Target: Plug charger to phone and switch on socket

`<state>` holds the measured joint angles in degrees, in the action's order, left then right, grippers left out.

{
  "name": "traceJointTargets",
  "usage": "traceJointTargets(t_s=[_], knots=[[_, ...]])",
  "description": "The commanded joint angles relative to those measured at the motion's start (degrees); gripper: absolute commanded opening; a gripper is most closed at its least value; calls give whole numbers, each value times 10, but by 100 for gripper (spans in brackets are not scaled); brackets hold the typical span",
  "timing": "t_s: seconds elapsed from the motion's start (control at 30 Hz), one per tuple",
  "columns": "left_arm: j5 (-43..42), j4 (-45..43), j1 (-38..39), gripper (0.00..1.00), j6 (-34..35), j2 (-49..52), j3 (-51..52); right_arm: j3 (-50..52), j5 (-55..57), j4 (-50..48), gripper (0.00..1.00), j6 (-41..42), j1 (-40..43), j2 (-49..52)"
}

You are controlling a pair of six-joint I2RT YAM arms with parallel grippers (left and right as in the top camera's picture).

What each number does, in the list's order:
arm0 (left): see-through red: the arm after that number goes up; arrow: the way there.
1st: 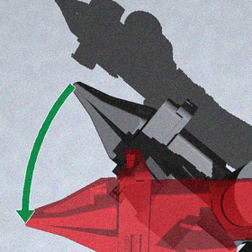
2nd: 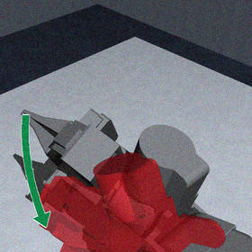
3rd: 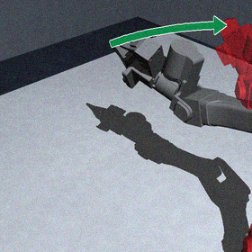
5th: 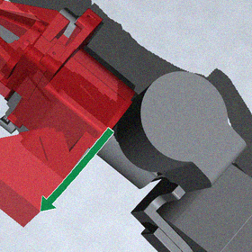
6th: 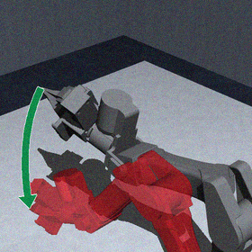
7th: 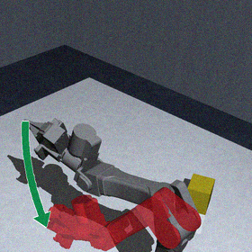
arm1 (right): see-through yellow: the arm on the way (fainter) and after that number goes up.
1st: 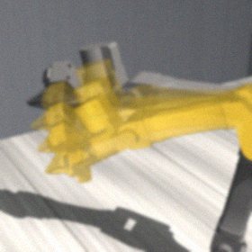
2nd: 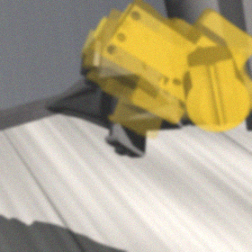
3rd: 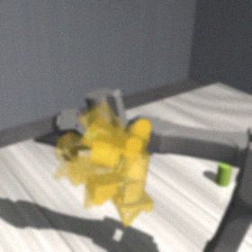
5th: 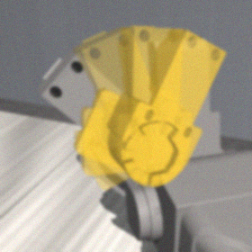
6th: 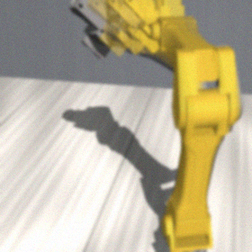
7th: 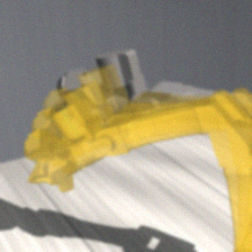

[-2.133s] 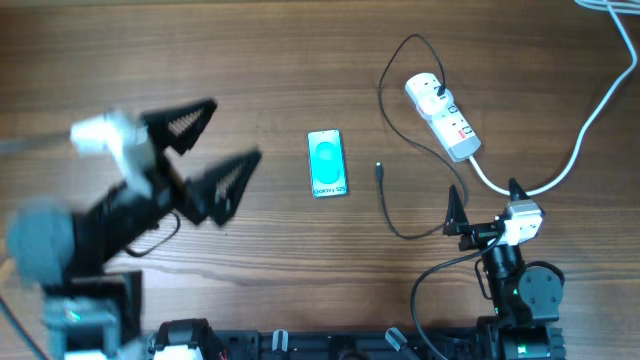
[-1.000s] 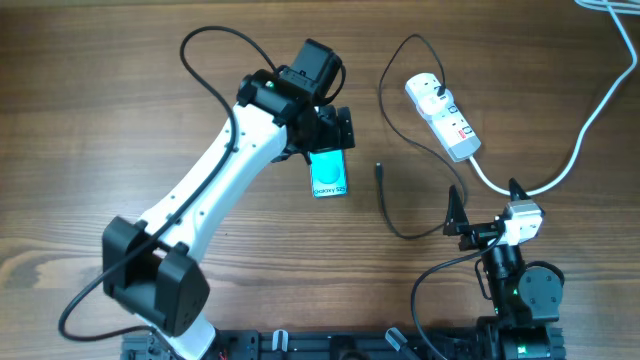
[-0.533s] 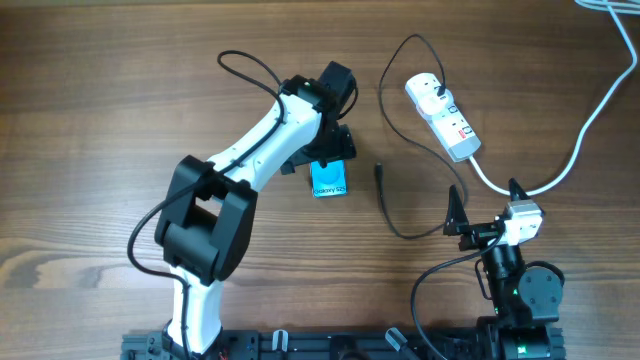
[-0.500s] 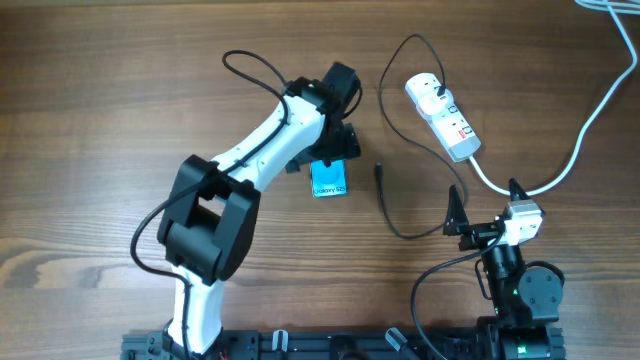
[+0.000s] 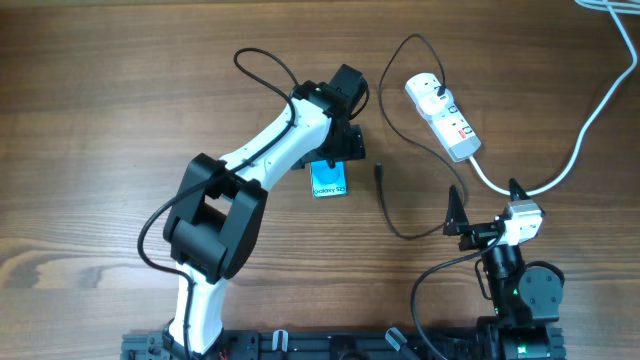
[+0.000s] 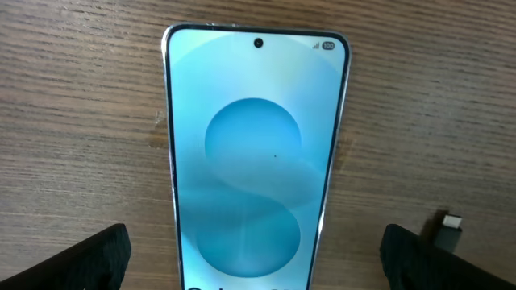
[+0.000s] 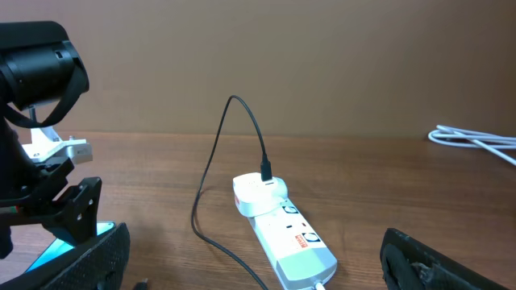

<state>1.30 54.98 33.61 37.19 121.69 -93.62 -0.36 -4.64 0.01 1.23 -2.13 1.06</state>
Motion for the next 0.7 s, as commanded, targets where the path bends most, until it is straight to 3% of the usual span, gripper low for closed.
traceJointTargets(t_s=[0.0, 0.4, 0.67], knots=[[14, -7, 0, 100, -10, 11, -1, 1, 6, -1, 100, 4, 2, -3], [2, -16, 0, 100, -9, 36, -1, 1, 6, -1, 100, 4, 2, -3], [46, -44, -5, 100, -7, 38, -1, 1, 6, -1, 100, 4, 2, -3]])
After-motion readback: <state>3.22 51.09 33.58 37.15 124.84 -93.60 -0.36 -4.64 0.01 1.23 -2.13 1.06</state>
